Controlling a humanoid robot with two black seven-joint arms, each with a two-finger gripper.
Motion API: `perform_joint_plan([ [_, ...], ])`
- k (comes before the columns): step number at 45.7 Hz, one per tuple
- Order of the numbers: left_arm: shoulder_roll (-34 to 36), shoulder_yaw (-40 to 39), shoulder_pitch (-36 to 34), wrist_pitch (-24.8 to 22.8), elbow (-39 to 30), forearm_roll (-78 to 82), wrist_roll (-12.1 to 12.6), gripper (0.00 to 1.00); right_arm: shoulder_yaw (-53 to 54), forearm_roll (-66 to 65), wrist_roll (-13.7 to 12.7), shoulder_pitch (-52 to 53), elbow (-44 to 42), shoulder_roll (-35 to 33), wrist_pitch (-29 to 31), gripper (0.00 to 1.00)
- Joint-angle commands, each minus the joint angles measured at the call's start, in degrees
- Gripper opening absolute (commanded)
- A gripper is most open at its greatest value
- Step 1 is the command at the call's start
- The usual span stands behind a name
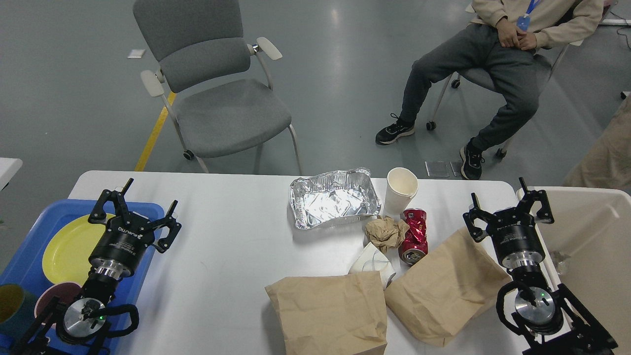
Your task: Tidy desktop
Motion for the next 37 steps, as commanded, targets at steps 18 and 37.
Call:
perform_joint_plan([
  [18,-0.94,0.79,0.87,-0.45,0.07,-4.63,-1.71,0.96,-0.02,0.00,0.00,0.00,0.00,0.01,0.00,1.00],
  [37,-0.50,-0.18,-1.68,-0.54,0.07,-4.89,-1.71,0.96,-0.02,0.00,0.00,0.00,0.00,0.01,0.00,1.00],
])
